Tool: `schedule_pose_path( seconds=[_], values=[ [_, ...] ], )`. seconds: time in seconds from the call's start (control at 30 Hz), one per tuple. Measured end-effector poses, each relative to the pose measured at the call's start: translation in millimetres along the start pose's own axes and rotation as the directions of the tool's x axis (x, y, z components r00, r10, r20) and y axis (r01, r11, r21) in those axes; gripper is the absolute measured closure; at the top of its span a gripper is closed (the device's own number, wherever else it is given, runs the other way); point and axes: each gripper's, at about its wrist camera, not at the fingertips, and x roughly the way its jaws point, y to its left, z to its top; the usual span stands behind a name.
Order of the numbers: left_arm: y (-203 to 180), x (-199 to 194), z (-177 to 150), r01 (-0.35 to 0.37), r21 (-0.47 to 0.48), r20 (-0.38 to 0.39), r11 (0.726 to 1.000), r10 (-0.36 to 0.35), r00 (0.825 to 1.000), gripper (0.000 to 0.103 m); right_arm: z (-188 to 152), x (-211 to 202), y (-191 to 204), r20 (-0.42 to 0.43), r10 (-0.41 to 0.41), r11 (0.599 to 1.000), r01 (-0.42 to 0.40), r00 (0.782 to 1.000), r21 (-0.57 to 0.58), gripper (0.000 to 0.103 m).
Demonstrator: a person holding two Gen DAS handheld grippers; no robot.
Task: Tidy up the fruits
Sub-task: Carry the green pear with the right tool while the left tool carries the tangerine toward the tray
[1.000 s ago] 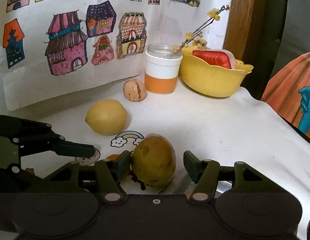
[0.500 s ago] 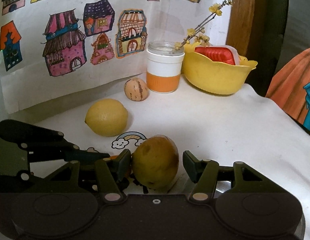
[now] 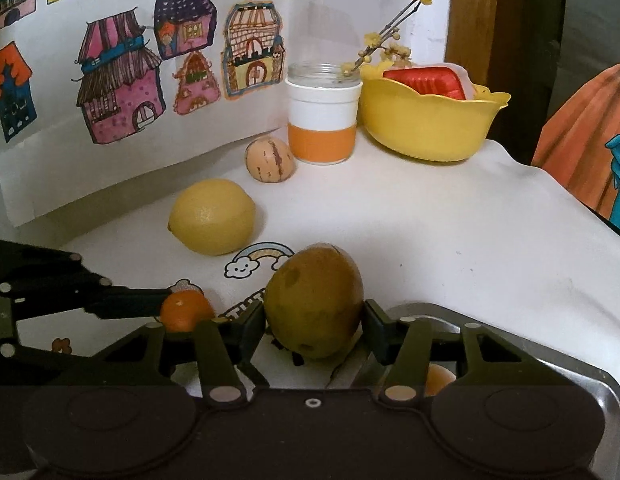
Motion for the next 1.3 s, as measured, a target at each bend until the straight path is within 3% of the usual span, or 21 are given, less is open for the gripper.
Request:
schedule_pose_path(
  seconds=[0.57,0.83,1.2,1.3],
  values=[
    [1,-21,-11,-0.006,-0.03,-0.015,1.0,0.006,1.0,0.069,-22,-23,7,0.048,0.039,0.998,-0.041,0.998,0.046,0.049],
    [0,-28,-15,-0.013,-0.032,-0.011,0.999,0.012,1.0,0.069,-32,-35,15,0.047,0.059,0.998,-0.059,0.997,0.01,0.049],
    [8,-35,-23,-0.032,-0.06,-0.021,0.998,0.031,0.999,0.069,-29,-29,18,0.048,0.062,0.996,-0.065,0.997,0.056,0.042],
    [9,-37,-23,-0.033,-0.063,-0.02,0.997,0.032,0.999,0.069,-28,-28,22,0.046,0.044,0.998,-0.046,0.998,0.039,0.048]
  ],
)
